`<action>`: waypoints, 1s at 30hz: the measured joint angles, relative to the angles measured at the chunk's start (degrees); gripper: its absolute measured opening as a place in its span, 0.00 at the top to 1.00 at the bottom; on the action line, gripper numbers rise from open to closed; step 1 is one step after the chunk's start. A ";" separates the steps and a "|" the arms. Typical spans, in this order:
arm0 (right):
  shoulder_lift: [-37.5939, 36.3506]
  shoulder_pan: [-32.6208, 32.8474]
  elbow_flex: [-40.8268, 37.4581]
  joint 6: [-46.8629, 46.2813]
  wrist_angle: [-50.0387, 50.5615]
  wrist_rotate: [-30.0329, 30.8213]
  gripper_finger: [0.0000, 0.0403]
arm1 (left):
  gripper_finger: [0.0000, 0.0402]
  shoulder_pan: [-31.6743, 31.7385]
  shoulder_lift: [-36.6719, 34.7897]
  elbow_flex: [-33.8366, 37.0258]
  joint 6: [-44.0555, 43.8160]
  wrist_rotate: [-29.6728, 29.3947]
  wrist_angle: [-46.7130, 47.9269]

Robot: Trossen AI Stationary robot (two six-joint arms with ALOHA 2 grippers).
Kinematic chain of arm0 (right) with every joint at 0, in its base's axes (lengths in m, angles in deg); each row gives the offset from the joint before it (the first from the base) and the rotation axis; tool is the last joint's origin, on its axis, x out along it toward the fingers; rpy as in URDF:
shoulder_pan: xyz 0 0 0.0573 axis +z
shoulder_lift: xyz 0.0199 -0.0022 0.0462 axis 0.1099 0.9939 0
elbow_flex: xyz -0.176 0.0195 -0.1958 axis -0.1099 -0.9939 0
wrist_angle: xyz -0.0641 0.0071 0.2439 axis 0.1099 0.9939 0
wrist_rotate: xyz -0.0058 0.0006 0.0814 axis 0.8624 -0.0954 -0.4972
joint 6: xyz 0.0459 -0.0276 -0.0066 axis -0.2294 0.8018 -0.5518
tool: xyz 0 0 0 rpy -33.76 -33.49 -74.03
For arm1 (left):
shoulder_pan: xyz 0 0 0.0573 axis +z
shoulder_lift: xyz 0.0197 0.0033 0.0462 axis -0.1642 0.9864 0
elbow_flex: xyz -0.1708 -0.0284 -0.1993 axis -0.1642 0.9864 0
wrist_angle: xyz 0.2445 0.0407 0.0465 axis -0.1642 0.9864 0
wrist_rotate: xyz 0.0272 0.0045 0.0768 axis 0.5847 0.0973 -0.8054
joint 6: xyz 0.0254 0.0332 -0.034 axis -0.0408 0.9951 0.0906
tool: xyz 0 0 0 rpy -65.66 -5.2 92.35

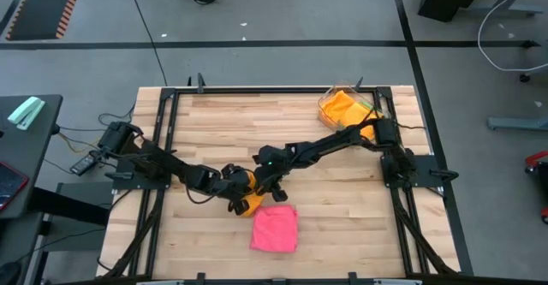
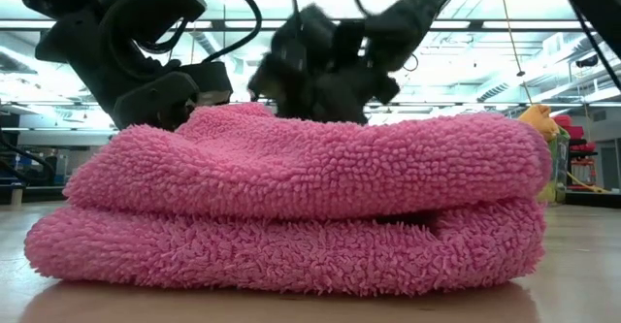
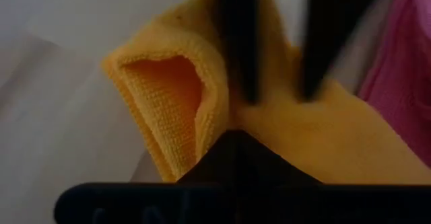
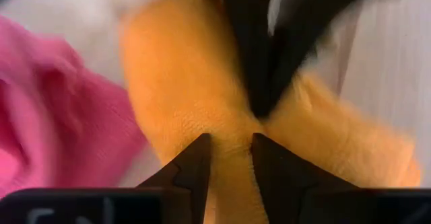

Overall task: Fold microfiber towels
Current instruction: Fold the orange towel

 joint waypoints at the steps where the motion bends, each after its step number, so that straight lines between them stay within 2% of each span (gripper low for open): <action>1: 0.64 -0.24 -0.01 -0.46 0.57 0.45 0.71 | 0.96 0.00 0.00 0.04 -0.02 0.56 -0.27; 6: 1.25 -1.75 0.07 -1.73 2.45 0.50 0.72 | 0.95 0.00 -2.02 0.00 -0.42 6.59 -0.91; 10: 1.21 -2.33 0.07 -1.62 3.26 0.64 0.72 | 0.92 -1.29 -6.14 -0.54 3.02 11.90 0.14; 14: 1.21 -2.19 0.07 -1.37 3.28 0.93 0.72 | 0.91 -2.94 -10.22 -0.44 0.80 14.10 11.80; 17: 1.21 -1.57 0.07 -0.06 3.37 1.35 0.72 | 0.93 -3.64 -14.27 -0.35 0.01 13.87 17.91; 20: 1.21 -1.26 0.07 0.55 3.41 1.50 0.72 | 0.94 -2.99 -18.60 -0.35 0.32 11.30 16.53; 23: 1.19 -1.22 0.07 -0.76 3.29 1.69 0.72 | 0.96 -1.77 -21.01 -0.52 1.22 5.95 12.54; 26: 0.98 -1.24 0.07 -2.52 3.25 1.72 0.72 | 0.97 -0.82 -20.13 -0.52 1.46 2.86 10.07; 30: -0.22 -1.24 0.05 -3.57 4.01 1.92 0.72 | 0.97 -0.15 -14.66 -0.44 1.49 2.19 8.43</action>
